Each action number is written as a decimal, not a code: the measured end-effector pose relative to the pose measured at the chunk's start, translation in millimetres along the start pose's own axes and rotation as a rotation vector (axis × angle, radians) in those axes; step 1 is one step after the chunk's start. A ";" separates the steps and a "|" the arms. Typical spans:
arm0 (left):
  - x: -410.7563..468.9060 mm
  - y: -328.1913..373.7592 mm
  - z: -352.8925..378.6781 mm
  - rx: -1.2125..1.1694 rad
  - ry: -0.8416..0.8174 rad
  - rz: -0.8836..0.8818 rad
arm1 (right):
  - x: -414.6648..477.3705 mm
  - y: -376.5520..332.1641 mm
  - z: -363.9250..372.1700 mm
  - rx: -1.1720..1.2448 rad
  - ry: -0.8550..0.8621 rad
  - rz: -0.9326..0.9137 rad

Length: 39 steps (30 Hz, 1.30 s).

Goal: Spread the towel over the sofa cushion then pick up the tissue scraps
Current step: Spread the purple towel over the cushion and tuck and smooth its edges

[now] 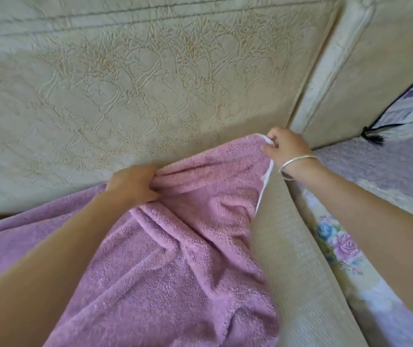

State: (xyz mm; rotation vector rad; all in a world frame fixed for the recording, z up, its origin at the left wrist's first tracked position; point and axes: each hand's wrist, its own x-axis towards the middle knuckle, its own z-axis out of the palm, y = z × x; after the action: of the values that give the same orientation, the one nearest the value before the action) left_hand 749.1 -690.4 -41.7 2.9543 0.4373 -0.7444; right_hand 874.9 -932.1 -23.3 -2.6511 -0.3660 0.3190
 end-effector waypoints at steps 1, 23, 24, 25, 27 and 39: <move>1.7 6.3 -0.1 0.008 0.016 0.006 | 1.0 0.5 0.7 0.000 0.007 0.021; 55.5 92.6 27.8 -0.479 0.278 -0.081 | 12.7 68.3 46.6 0.314 0.063 0.525; 56.9 99.1 27.7 -0.493 0.209 -0.050 | 14.8 75.3 48.3 0.294 0.018 0.527; 56.1 105.4 31.9 -0.487 0.111 0.006 | 14.1 80.2 52.6 0.292 -0.043 0.524; 52.4 120.5 48.9 -0.342 -0.070 0.119 | 9.4 87.7 66.8 0.289 -0.175 0.530; 69.2 135.4 79.6 -0.050 -0.032 0.082 | 24.6 104.9 85.3 0.285 -0.234 0.592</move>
State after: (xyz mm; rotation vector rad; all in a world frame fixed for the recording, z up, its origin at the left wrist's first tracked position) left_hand 810.2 -812.6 -145.5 2.8895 0.3252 -0.7584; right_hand 895.3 -981.9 -149.7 -2.3862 0.3845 0.8019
